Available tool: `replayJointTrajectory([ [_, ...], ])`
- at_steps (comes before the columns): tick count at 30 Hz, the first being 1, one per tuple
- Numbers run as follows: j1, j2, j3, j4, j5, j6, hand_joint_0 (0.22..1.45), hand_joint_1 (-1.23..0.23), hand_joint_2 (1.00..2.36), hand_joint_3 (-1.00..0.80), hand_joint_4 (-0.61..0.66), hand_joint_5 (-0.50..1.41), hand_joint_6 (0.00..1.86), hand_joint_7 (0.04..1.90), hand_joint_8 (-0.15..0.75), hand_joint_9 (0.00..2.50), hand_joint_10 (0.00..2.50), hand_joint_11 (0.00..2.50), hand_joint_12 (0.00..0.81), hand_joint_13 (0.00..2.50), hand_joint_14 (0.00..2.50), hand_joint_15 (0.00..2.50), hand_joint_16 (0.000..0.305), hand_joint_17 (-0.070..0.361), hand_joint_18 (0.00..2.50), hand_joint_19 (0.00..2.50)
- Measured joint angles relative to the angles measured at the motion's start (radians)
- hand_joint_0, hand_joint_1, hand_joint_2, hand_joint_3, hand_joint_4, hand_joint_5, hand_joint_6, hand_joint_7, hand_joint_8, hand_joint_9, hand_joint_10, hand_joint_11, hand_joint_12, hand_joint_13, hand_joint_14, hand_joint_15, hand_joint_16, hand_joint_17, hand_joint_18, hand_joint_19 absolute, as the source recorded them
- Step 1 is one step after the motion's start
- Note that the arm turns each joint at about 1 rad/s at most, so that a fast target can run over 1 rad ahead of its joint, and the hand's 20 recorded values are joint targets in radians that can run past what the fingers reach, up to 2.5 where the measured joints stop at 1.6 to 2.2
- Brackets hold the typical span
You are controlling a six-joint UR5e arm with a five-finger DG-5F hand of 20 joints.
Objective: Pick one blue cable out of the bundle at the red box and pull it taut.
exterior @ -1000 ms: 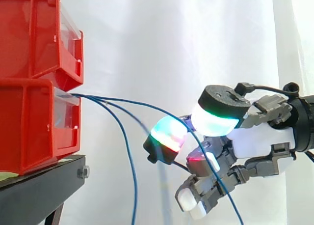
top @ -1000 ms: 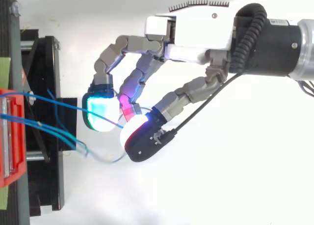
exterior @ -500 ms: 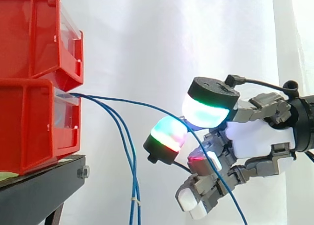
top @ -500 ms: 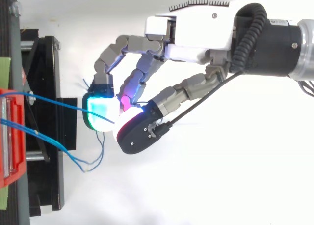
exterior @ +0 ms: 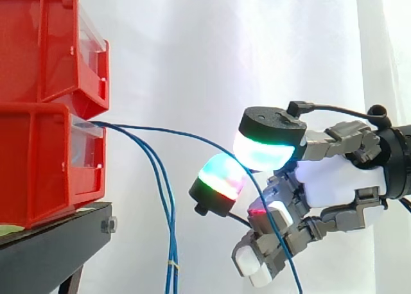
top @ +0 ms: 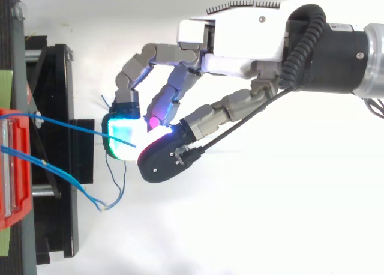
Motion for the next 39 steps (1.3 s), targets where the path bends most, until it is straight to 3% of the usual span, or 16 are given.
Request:
replayJointTrajectory([
  [7,0.000,0.000,-0.001,0.000,0.000,0.000,0.58,-0.57,1.01,-0.24,-0.04,-0.14,0.94,0.83,0.365,1.15,0.00,0.97,0.421,0.86,0.01,0.43,0.064,0.145,0.63,0.41],
  [16,0.000,0.000,-0.001,-0.001,0.000,0.000,0.60,-0.81,1.00,-0.01,-0.12,-0.09,0.93,0.94,0.341,1.28,0.00,0.92,0.416,0.95,0.01,0.38,0.065,0.146,0.81,0.31],
  [17,0.000,0.000,-0.001,-0.001,0.000,0.000,0.57,-0.83,1.13,-0.01,-0.14,-0.09,0.93,0.98,0.338,1.31,0.00,0.90,0.418,0.97,0.01,0.38,0.066,0.149,0.83,0.29],
  [21,0.002,0.000,-0.001,-0.001,0.000,0.000,0.52,-0.82,1.38,-0.02,-0.21,-0.08,0.92,1.02,0.334,1.38,0.00,0.88,0.425,1.01,0.01,0.37,0.068,0.153,0.88,0.28],
  [28,0.004,0.000,-0.001,-0.002,0.000,0.000,0.46,-0.78,1.64,-0.05,-0.31,-0.06,0.90,1.12,0.312,1.43,0.01,0.78,0.438,1.05,0.01,0.34,0.070,0.157,0.92,0.25],
  [33,0.006,0.001,-0.001,-0.002,0.001,0.002,0.36,-0.47,2.15,-0.18,-0.35,-0.04,0.88,1.18,0.302,1.46,0.01,0.51,0.436,1.06,0.01,0.27,0.073,0.164,0.95,0.23],
  [39,0.009,0.000,-0.001,-0.001,0.002,0.006,0.33,-0.26,2.36,-0.23,-0.35,-0.04,0.87,1.19,0.301,1.46,0.01,0.42,0.433,1.05,0.01,0.26,0.075,0.169,0.95,0.23],
])
